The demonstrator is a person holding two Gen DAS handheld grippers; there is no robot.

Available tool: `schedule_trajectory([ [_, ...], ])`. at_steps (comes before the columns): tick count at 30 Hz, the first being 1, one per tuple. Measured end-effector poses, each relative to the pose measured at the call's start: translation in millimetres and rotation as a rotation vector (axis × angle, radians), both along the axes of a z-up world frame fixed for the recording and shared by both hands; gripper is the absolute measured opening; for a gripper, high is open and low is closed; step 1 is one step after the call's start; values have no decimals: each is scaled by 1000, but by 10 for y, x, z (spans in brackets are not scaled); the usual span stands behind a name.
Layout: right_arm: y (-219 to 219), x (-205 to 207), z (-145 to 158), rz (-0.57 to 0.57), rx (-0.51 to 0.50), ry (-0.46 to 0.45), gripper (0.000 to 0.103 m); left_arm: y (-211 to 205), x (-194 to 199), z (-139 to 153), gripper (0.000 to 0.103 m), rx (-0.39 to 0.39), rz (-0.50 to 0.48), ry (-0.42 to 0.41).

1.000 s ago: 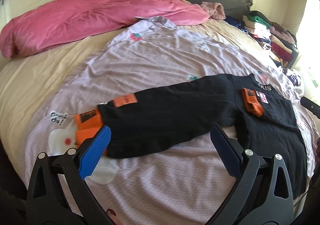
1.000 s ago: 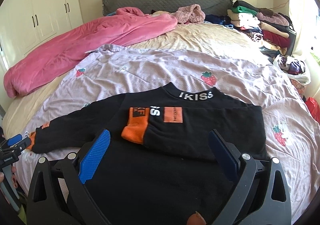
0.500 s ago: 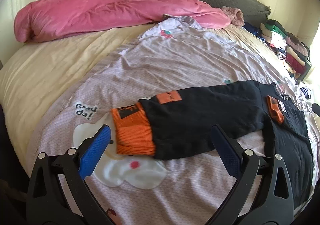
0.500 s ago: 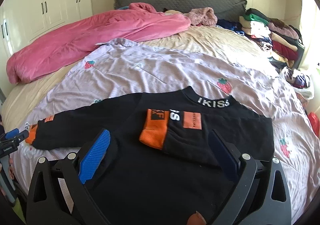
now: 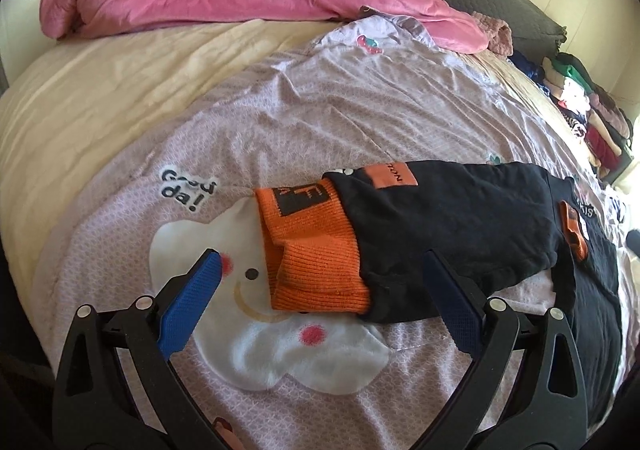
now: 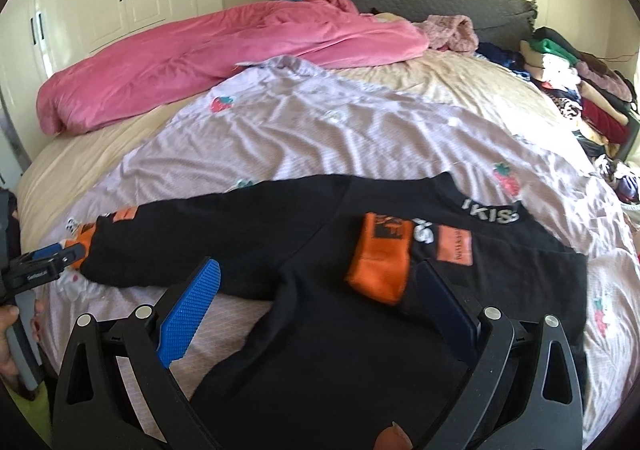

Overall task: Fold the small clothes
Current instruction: 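Close the left gripper on the orange cuff and lift it, then fold the sleeve across the shirt body and open the left gripper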

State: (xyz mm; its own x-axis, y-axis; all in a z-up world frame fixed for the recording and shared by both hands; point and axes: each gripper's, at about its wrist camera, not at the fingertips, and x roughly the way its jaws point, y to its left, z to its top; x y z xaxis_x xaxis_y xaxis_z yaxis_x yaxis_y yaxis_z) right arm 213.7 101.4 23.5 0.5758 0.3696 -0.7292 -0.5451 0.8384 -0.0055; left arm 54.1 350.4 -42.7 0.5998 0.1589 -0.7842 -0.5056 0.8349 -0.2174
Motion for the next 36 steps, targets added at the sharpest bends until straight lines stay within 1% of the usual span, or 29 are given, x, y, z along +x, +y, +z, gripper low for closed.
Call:
schedule_trajectory([
  [1,27,-19,-30,10,-3,7,98,4,6,-13,81,-13,-5,-6],
  [2,58,-39,-56,19,-7,10,98,8,16,-25,76,-24,-6,-10],
  [4,117,-76,-106,33,-12,19,98,2,46,-48,62,-36,-14,-9],
  [5,133,-88,-124,39,-13,23,98,-6,64,-59,58,-35,-15,-5],
  [6,136,-101,-138,42,-14,25,98,-14,79,-70,51,-31,-14,0],
  [7,138,-110,-148,43,-17,26,98,-25,94,-78,40,-20,-10,7],
  [8,134,-116,-155,43,-17,26,98,-35,100,-76,33,-10,-8,8],
  [9,123,-116,-161,41,-17,27,98,-42,99,-59,20,-2,-8,4],
  [10,102,-114,-163,35,-15,28,98,-44,97,-45,15,-6,-13,-4],
  [13,13,-95,-158,13,1,35,98,-102,109,61,10,1,-43,-22],
  [18,-205,-57,-116,-24,33,34,98,-276,156,342,9,-12,-95,-88],
  [23,-534,9,-45,-70,75,29,98,-599,281,639,8,-21,-178,-133],
  [26,-763,80,-1,-108,90,26,98,-862,416,773,4,-19,-245,-149],
  [29,-1021,149,73,-156,103,9,98,-1137,551,842,4,-24,-305,-160],
  [33,-1364,191,139,-217,122,-15,98,-1480,704,837,3,-25,-382,-153],
  [35,-1552,222,154,-255,127,-19,98,-1656,792,791,3,-65,-435,-147],
  [36,-1653,243,154,-275,131,-12,98,-1738,831,768,3,-73,-455,-142],
])
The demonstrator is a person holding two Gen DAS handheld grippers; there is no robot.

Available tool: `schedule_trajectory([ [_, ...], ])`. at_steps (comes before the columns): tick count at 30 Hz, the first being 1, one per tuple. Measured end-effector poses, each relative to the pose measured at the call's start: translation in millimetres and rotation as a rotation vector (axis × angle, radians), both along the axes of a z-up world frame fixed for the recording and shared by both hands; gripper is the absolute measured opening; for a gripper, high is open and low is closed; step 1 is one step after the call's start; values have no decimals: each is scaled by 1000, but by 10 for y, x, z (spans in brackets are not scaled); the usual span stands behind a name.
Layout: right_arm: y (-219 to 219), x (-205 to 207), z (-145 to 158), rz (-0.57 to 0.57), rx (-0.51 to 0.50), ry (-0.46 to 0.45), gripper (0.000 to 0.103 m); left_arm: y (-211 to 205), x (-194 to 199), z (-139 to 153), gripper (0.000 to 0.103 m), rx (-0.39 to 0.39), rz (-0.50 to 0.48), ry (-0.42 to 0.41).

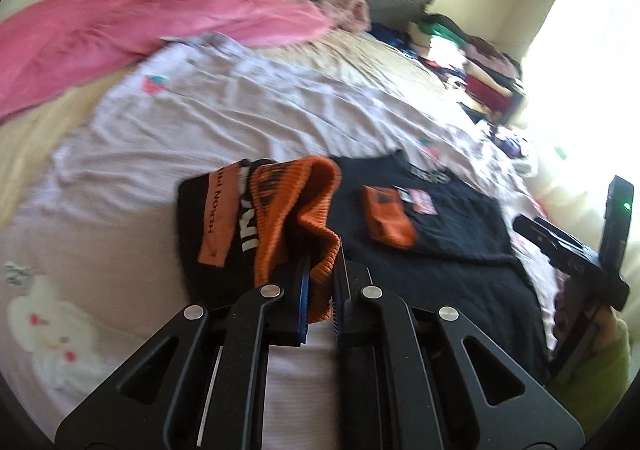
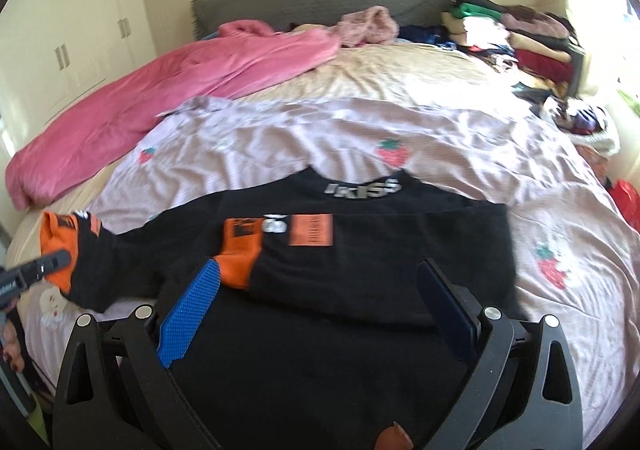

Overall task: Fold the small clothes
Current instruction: 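Fold the sleeve across the shirt body and open the left gripper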

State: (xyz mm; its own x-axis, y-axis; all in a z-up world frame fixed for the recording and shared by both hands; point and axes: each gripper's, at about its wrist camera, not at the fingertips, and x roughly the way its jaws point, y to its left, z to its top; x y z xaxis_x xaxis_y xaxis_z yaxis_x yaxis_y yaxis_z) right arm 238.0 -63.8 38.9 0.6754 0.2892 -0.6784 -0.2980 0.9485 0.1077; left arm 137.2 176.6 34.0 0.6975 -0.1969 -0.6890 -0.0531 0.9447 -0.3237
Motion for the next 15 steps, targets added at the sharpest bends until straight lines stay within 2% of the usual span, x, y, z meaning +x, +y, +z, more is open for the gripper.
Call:
schedule_trajectory([
  [7,-372,49,-23,-75,-6,15,98,-343,139,-163,3,30,-71,37],
  [15,-509,46,-107,-108,-14,42,98,-581,156,-381,3,66,-126,86],
])
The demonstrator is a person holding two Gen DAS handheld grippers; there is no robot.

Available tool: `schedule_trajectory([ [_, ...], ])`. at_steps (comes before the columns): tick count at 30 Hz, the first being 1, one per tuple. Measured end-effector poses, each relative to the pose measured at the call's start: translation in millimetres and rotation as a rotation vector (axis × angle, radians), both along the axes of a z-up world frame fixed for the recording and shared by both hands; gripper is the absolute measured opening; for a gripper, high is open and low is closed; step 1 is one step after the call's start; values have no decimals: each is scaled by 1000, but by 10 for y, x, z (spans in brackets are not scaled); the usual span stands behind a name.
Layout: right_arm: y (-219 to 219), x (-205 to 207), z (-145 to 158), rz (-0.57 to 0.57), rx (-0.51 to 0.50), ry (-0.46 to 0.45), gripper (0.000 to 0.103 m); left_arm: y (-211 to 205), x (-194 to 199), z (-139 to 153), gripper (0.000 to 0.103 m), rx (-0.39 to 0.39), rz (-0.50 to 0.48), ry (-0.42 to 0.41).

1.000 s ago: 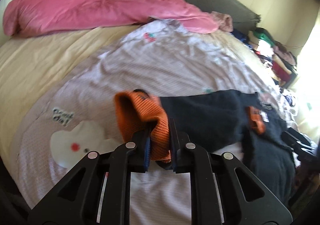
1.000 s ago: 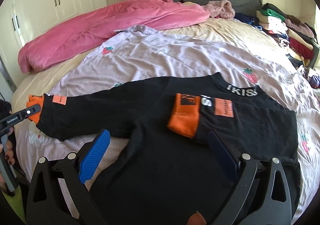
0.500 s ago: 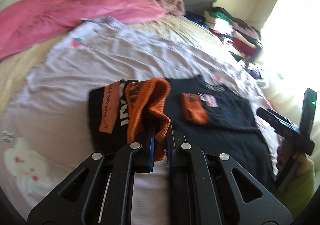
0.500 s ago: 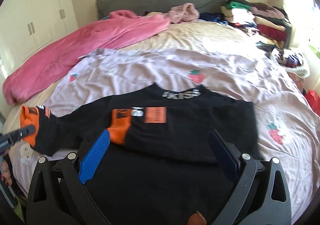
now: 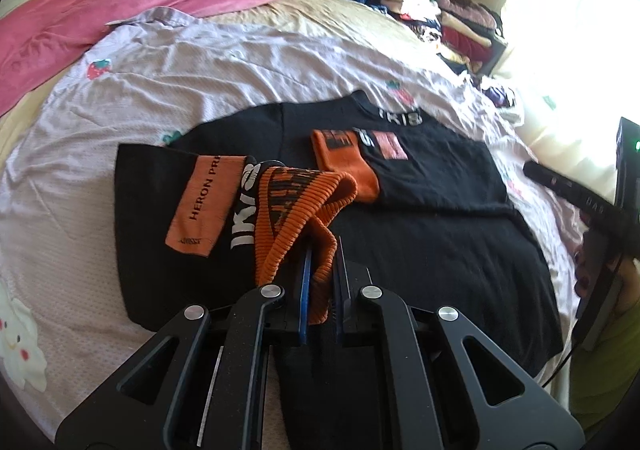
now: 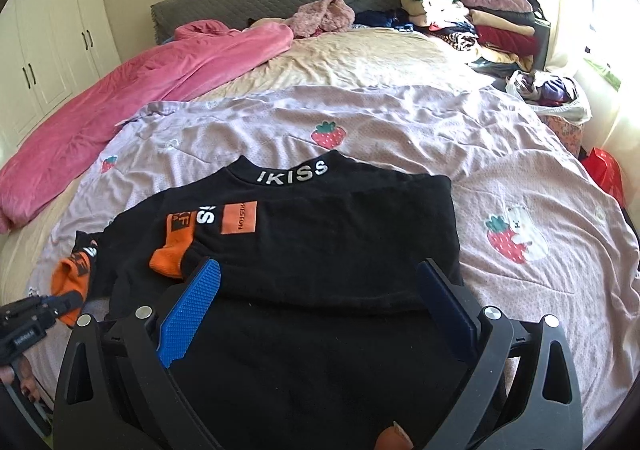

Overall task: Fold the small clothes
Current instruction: 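Fold the sleeve across the shirt body and open the left gripper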

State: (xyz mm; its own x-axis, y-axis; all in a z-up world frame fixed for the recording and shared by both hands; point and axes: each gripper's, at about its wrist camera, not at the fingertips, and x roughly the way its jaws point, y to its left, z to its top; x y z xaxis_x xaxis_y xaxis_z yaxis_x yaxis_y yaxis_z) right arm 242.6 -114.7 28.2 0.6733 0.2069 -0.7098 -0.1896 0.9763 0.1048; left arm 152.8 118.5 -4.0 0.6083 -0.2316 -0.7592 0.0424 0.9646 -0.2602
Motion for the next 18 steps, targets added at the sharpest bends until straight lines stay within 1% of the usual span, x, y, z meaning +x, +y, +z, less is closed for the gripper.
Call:
schedule_trajectory([
  [6,-32,-55,-1,-2,5,1,98,-70,-10,-106,3,5,-24,27],
  [9,-39,-75,10,-6,18,7,98,-93,-20,-149,5,-25,-45,61],
  [11,-26,-130,33,3,13,5,98,-114,-68,-116,6,-39,-54,42],
  [12,-15,-148,44,3,4,2,98,-123,-86,-105,11,-45,-57,37],
  [13,-9,-165,53,6,4,0,98,-130,-104,-89,19,-53,-58,33],
  [14,0,-194,65,18,6,1,98,-127,-127,-68,23,-61,-60,33],
  [15,16,-212,75,24,4,-3,98,-124,-154,-42,26,-68,-62,32],
  [18,109,-266,105,52,-2,-15,98,-76,-237,52,26,-73,-51,8],
])
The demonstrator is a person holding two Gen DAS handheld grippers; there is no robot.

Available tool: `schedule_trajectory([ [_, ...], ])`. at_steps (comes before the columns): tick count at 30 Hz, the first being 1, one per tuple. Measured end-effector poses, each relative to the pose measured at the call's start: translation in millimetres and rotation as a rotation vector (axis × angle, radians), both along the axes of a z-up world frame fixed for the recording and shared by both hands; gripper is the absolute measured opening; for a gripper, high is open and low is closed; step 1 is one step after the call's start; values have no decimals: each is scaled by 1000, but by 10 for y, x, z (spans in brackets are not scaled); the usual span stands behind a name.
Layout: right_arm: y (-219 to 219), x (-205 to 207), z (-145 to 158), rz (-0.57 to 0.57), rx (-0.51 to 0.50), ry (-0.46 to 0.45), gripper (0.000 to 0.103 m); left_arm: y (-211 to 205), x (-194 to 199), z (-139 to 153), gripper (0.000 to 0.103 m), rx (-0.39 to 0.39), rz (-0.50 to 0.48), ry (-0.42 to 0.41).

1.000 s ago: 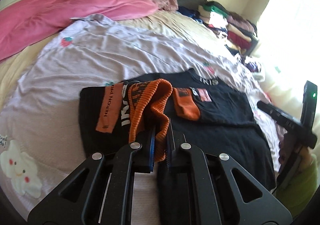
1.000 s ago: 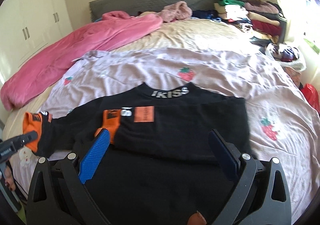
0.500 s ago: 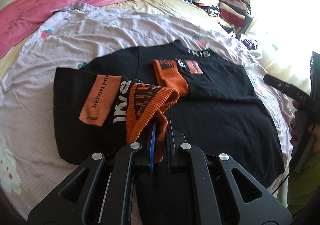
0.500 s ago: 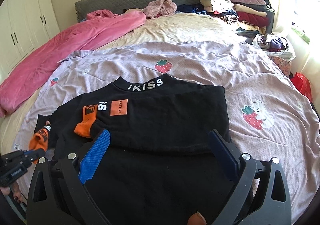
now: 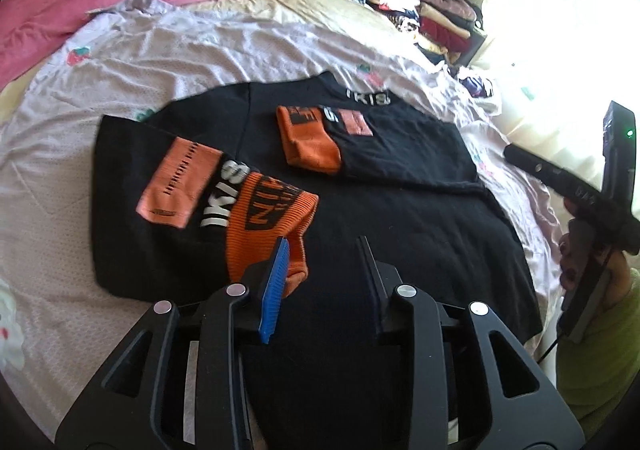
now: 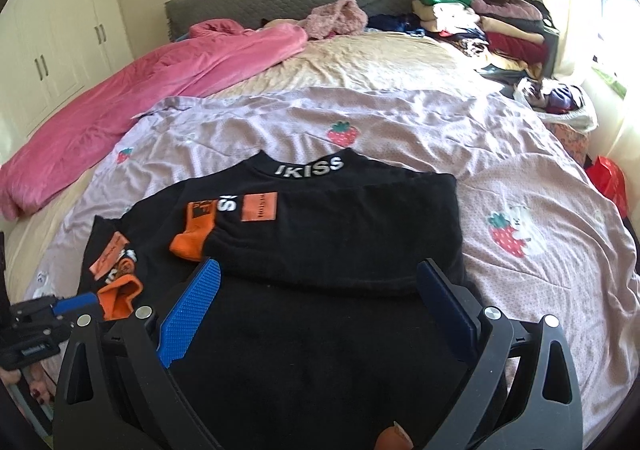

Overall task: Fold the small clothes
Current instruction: 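Fold the sleeve across the shirt body and open the left gripper, then grasp the folded sleeve's orange cuff with the right gripper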

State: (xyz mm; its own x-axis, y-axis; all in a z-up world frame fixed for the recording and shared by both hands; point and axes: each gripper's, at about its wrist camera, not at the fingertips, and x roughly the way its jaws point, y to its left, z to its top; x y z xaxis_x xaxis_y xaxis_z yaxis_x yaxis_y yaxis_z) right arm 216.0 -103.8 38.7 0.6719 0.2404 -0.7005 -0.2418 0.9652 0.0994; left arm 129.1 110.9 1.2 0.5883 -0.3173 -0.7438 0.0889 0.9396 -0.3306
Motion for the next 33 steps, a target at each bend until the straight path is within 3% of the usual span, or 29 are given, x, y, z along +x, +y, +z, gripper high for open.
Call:
schedule_trajectory([
  [11,735,-110,-126,170,27,55,98,648,-275,194,44,59,198,-53],
  [15,1100,-205,-254,255,26,98,98,878,-354,189,65,110,284,-67],
  [22,1681,-236,-453,361,92,211,98,1183,-476,106,83,164,372,-72],
  [33,1979,51,-808,313,126,346,98,1347,-524,-45,84,146,389,-52],
])
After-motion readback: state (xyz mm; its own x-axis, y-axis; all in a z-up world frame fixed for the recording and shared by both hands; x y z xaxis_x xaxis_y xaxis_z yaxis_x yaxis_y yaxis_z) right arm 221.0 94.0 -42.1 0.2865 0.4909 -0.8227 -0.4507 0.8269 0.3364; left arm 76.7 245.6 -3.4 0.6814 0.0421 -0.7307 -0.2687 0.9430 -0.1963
